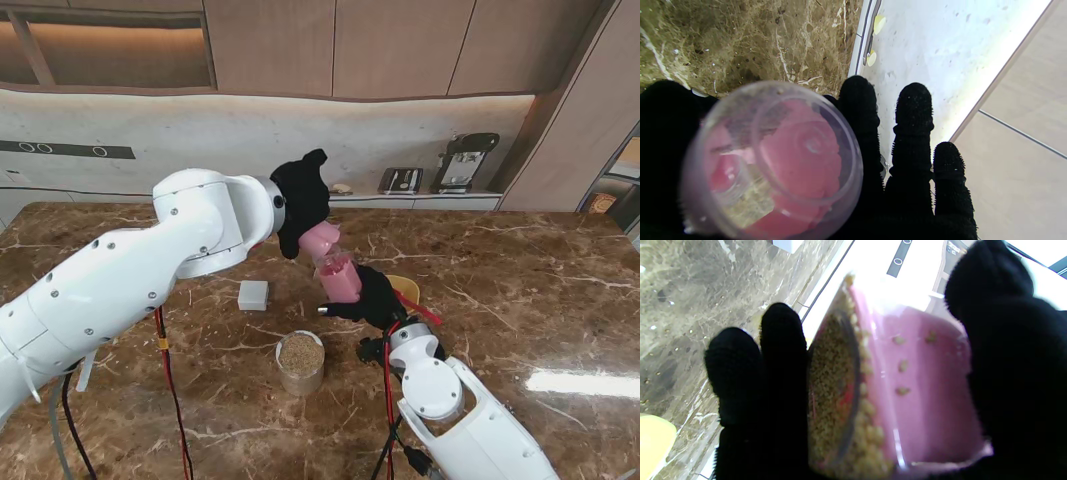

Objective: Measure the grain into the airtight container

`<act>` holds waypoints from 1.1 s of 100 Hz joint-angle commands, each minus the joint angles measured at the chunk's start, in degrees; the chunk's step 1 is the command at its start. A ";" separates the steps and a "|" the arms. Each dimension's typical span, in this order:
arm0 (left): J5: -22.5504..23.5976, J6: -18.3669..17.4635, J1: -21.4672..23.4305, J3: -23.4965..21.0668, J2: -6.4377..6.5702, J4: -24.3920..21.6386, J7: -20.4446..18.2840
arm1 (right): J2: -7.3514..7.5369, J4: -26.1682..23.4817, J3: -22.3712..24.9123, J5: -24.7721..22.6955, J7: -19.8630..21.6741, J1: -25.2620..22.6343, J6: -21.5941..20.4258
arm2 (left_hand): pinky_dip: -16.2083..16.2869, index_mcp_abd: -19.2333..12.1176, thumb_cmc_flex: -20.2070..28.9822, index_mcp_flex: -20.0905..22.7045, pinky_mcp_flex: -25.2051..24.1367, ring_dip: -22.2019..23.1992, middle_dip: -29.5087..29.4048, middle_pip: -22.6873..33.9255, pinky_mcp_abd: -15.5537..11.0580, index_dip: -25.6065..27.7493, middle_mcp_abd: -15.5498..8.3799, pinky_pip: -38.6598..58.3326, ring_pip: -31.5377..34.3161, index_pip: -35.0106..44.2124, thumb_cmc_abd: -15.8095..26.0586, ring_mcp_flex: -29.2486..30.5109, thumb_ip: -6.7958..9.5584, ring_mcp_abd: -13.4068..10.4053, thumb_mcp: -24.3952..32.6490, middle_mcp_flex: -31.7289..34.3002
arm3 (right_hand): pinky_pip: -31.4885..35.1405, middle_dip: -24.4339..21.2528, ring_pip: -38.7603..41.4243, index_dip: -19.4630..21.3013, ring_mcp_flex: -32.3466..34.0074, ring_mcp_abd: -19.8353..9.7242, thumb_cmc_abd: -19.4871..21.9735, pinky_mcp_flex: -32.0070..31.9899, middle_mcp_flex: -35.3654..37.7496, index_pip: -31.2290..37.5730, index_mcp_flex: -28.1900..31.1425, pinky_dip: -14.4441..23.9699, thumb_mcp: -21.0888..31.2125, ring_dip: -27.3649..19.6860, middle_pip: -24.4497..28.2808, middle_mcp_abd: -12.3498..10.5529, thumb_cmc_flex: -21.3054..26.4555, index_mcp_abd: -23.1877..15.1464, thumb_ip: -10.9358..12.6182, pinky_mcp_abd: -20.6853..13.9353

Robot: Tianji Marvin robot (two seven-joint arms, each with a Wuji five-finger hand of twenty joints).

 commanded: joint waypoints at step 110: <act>3.23 3.73 8.96 -6.17 0.50 1.64 8.47 | -0.61 -0.57 0.20 0.55 0.11 0.53 -0.72 | -0.34 -13.14 9.77 4.32 -0.98 -1.13 -3.86 -3.78 1.63 -2.65 -2.94 -0.16 -3.24 5.11 21.58 -1.46 -7.53 -0.58 9.47 -1.27 | 0.21 1.78 2.31 1.50 3.18 -8.21 20.56 -0.24 6.50 9.34 6.80 0.83 13.26 -0.46 10.37 -6.54 8.40 -12.38 -0.49 -4.90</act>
